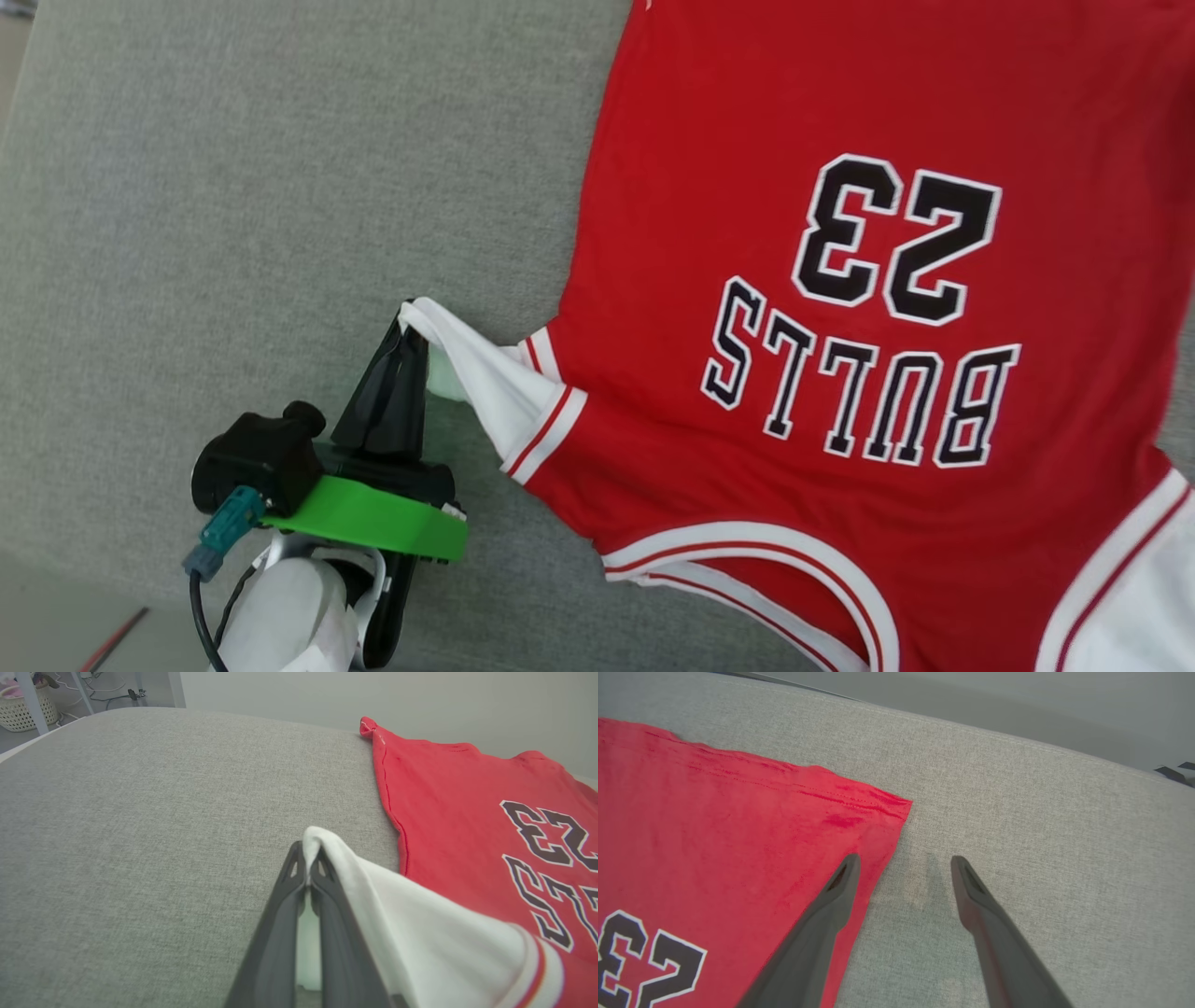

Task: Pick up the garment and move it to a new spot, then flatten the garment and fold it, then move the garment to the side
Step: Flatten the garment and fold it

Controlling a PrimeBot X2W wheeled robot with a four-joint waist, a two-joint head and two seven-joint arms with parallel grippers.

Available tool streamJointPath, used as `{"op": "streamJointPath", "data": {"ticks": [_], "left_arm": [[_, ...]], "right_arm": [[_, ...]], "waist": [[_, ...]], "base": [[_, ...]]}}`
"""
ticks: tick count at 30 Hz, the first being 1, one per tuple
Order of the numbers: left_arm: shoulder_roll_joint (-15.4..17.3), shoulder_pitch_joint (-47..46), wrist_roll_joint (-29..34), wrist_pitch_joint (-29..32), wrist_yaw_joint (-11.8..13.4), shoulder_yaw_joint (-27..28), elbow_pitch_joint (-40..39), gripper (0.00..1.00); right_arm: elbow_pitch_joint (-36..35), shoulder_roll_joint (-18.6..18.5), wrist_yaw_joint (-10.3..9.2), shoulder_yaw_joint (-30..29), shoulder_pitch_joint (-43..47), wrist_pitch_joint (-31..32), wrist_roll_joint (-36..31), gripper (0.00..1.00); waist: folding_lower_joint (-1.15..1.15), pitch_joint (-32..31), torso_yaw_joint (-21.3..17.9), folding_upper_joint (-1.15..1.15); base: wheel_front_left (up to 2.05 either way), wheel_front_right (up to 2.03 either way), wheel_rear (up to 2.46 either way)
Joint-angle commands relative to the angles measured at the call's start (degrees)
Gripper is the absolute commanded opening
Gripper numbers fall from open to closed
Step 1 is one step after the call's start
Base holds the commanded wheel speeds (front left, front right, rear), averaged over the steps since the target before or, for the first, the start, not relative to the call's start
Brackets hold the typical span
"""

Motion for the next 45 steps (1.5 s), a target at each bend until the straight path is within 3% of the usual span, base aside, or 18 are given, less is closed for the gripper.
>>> {"op": "streamJointPath", "data": {"ticks": [1,12,13,14,20,30,39,41,42,45], "left_arm": [[-0.7,-1.3,0.5,-0.3,-0.6,0.4,-0.2,0.00],[-4.4,-2.2,3.2,-0.3,-3.2,2.5,0.9,0.00],[-4.6,-2.1,3.4,-0.3,-3.3,2.7,1.0,0.00],[-4.8,-2.0,3.5,-0.3,-3.5,3.0,1.2,0.00],[-5.0,-1.4,4.4,-0.3,-4.2,4.3,2.7,0.00],[-4.4,2.6,5.5,-0.3,-4.6,6.0,5.6,0.00],[-2.6,7.2,6.2,-0.3,-4.1,7.6,7.5,0.00],[-2.2,7.7,6.4,-0.3,-4.0,7.5,7.8,0.00],[-2.0,8.3,6.4,-0.3,-3.8,7.7,8.3,0.00],[-1.9,9.4,5.5,-0.3,-3.5,8.2,8.5,0.00]], "right_arm": [[1.1,0.0,-0.04,0.4,-1.3,0.3,-0.6,1.00],[8.5,-0.5,-0.04,3.6,1.5,-0.6,-0.9,1.00],[8.6,-0.6,-0.04,3.7,1.9,-0.6,-0.5,0.94],[8.5,-0.9,-0.04,3.8,2.1,-1.2,-0.3,0.00],[8.4,-1.0,-0.04,3.4,0.6,-6.9,0.3,0.00],[2.5,-5.9,-0.04,11.7,4.6,-17.8,6.2,0.00],[-9.6,-13.8,-0.04,15.7,19.9,-24.0,13.0,0.00],[-11.7,-15.0,-0.04,14.8,23.7,-25.5,13.2,0.00],[-14.2,-15.6,-0.04,12.1,30.0,-27.4,13.5,0.00],[-16.6,-15.2,-0.04,8.0,37.7,-28.8,13.3,0.00]], "waist": [[-0.01,5.0,4.6,0.00],[-0.01,6.8,5.8,0.00],[-0.01,6.6,5.7,0.00],[-0.01,6.3,5.5,0.00],[-0.01,3.2,4.2,0.00],[-0.01,-6.3,0.1,0.00],[-0.01,-13.4,-5.1,0.00],[-0.01,-14.5,-5.8,0.00],[-0.01,-16.0,-6.6,0.00],[-0.01,-17.2,-7.8,0.00]], "base": [[0.00,0.00,0.00],[0.00,0.00,0.00],[0.00,0.00,0.00],[0.00,0.00,0.00],[0.00,0.00,0.00],[0.00,0.00,0.00],[0.00,0.00,0.00],[0.00,0.00,0.00],[0.00,0.00,0.00],[0.00,0.00,0.00]]}}
